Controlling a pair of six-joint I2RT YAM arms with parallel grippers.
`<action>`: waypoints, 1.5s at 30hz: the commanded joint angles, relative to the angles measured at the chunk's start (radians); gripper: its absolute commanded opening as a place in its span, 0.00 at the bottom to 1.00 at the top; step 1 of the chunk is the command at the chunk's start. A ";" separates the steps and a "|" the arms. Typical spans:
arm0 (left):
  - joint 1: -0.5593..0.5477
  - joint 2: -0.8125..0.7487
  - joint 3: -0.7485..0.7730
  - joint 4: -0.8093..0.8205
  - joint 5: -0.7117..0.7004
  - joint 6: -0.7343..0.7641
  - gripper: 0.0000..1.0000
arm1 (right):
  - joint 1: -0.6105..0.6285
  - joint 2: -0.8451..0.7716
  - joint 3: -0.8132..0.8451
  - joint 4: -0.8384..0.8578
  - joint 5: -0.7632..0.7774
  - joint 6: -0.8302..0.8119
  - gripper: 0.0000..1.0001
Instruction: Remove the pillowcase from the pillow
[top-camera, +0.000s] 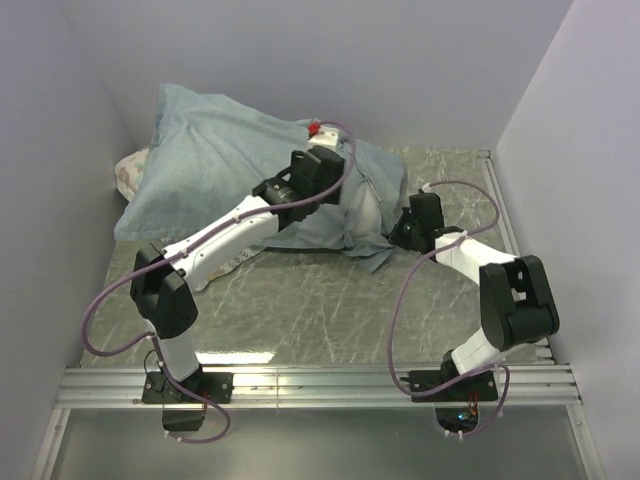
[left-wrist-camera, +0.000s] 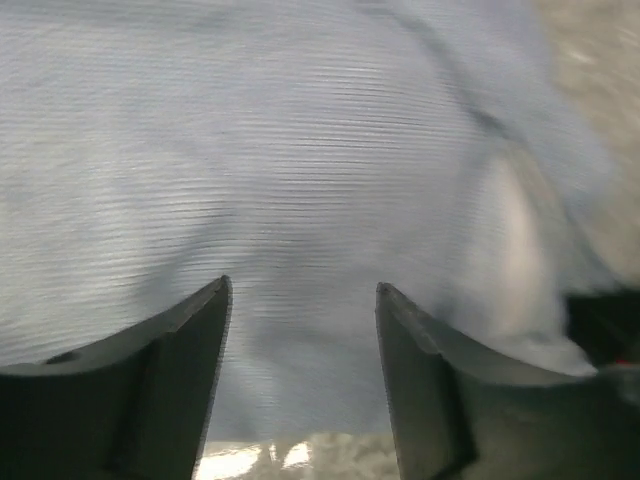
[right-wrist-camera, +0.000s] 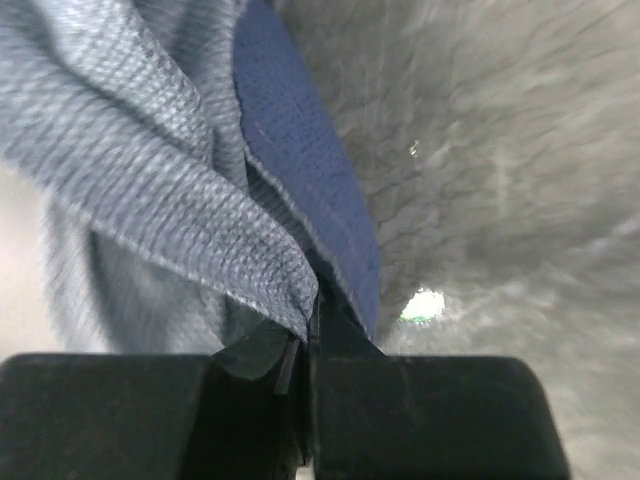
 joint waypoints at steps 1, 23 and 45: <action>-0.081 0.019 0.054 0.066 0.132 0.017 0.75 | -0.017 0.062 -0.029 0.063 -0.084 0.044 0.00; -0.081 0.305 0.233 -0.095 -0.324 -0.002 0.04 | -0.045 0.001 -0.069 0.077 -0.105 0.044 0.00; 0.112 -0.135 -0.060 0.024 0.031 -0.088 0.00 | -0.051 -0.071 -0.023 0.010 -0.061 -0.031 0.51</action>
